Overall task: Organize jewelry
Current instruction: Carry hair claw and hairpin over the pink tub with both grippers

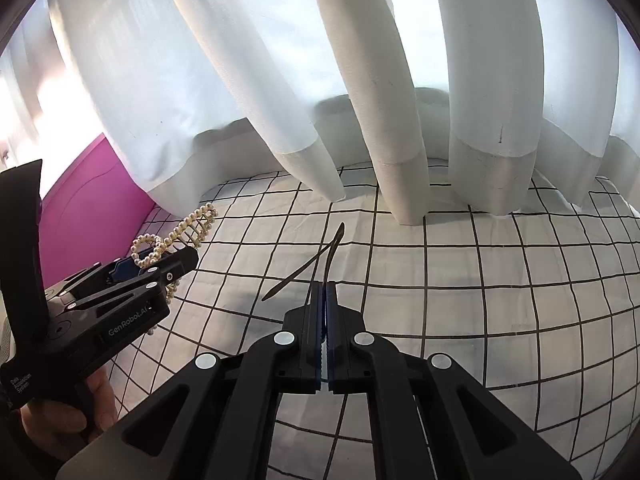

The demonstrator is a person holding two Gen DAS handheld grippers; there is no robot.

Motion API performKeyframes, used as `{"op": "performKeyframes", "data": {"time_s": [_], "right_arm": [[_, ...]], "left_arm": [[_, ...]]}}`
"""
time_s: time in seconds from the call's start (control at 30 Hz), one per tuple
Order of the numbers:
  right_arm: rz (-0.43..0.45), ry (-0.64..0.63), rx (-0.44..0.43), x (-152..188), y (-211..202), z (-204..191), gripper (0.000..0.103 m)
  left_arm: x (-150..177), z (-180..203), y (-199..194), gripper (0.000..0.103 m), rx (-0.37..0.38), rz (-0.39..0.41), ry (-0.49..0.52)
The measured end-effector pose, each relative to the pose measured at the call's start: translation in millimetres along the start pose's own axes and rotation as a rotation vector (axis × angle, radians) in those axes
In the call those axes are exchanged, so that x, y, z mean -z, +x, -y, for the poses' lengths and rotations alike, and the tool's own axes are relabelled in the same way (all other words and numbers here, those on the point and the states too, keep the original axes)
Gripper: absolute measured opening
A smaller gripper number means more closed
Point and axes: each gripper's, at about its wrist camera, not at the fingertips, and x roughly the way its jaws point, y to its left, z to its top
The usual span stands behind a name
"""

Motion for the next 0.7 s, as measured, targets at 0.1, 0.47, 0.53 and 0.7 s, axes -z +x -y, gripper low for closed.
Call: {"op": "performKeyframes", "data": {"time_s": [0.1, 0.47, 0.53, 0.7], "right_arm": [[0.007, -0.038, -0.015, -2.9, -11.7, -16.6, 0.002], [0.07, -0.206, -0.145, -34.1, -69.1, -102.7, 0.002], [0.086, -0.239, -0.182, -43.1, -74.3, -123.1, 0.002], [0.126, -0.323, -0.281, -62.8, -79.0, -180.1, 0.002]], "left_arm": [[5.1, -20.3, -25.0, 0.04, -0.009, 0.024, -0.025], [-7.8, -111.8, -141.4, 0.04, -0.11, 0.167, -0.188], [-9.1, -128.4, -162.8, 0.04, -0.134, 0.195, -0.22], [-11.5, -172.2, -208.8, 0.04, -0.212, 0.246, -0.28]]}}
